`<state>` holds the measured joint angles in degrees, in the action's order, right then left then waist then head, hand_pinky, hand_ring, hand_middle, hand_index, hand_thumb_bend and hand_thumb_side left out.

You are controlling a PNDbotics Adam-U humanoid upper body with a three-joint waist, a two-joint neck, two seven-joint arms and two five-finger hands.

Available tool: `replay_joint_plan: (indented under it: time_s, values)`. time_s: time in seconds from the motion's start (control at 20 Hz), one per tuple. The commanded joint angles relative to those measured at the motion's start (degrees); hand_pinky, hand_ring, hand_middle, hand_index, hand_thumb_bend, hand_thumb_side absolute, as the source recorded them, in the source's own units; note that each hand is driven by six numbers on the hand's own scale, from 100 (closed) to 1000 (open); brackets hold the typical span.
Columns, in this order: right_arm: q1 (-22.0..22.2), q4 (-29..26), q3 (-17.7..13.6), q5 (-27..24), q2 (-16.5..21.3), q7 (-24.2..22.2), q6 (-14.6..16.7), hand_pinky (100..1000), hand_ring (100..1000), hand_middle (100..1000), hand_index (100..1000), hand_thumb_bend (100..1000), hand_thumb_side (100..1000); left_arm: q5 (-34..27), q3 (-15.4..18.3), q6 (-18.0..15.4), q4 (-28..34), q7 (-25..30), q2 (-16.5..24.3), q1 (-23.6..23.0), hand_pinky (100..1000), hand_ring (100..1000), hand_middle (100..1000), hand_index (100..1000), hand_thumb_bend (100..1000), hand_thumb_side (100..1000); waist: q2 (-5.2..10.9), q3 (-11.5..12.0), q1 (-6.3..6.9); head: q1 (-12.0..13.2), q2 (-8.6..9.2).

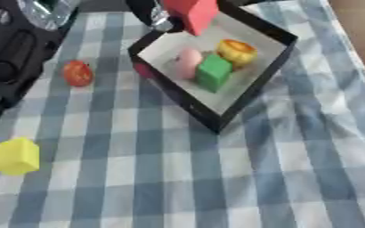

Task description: Pick up objects on the table and place them in the box.

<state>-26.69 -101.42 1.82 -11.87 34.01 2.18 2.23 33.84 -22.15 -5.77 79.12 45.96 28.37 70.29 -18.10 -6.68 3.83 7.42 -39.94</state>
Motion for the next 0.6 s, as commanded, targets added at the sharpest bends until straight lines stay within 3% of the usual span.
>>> replay_joint_plan:
  time_s: [0.05,0.25,0.6]
  values:
    - [-0.5,-1.1,-0.3,-0.3,0.8,-0.2,-0.1,934,787,798,782,100,799,2.9,0.6,2.2,-4.1,-0.2,-3.8,1.6,753,721,652,716,441,100,1.09,0.2,-0.38,-0.2,0.7]
    - [0.0,-1.1,-0.4,-0.1,0.8,0.0,-0.2,934,787,798,782,100,802,6.7,0.5,1.8,-10.3,-2.5,-6.8,1.6,755,726,660,725,479,117,1.0,0.4,-0.23,-0.5,0.53]
    - [0.6,-1.1,-0.5,0.2,0.8,0.1,-0.2,934,787,798,782,100,805,13.3,1.5,-2.7,-21.0,-6.8,-9.1,1.4,797,774,734,809,594,233,1.02,0.6,-0.43,-0.5,0.28]
